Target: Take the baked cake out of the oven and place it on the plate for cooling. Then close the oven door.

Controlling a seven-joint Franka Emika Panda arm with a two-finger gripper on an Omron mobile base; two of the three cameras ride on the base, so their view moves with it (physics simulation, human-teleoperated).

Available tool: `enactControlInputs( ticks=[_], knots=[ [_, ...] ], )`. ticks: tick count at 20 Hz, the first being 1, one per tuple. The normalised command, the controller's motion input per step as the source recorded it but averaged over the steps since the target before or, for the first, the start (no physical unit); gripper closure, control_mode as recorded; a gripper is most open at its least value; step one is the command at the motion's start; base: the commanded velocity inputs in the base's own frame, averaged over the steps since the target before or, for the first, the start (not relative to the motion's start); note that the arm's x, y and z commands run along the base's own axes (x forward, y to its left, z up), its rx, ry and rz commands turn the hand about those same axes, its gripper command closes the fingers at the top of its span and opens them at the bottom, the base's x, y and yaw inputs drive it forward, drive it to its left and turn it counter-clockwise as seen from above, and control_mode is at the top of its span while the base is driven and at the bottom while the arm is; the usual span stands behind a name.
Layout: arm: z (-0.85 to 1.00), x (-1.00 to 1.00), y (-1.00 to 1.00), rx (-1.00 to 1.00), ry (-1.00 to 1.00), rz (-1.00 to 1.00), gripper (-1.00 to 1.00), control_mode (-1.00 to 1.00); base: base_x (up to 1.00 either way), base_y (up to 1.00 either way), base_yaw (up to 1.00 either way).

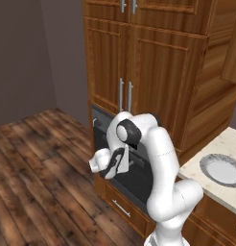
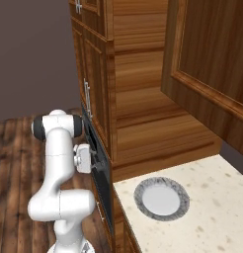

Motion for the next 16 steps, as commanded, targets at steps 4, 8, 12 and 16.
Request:
enactControlInputs(
  ticks=[4, 8, 12, 16],
  knots=[
    [-0.04, 0.16, -0.26, 0.02, 0.0, 0.04, 1.0, -1.0, 0.0, 0.0, 0.0],
    [-0.36, 0.08, -0.64, 0.24, 0.01, 0.0, 1.0, -1.0, 0.0, 0.0, 0.0],
    [-0.39, 0.0, -0.39, 0.25, 0.0, 0.03, 1.0, -1.0, 0.0, 0.0, 0.0],
    [-0.5, -0.13, 0.15, 0.22, 0.02, 0.07, 1.0, -1.0, 0.0, 0.0, 0.0]
  ],
)
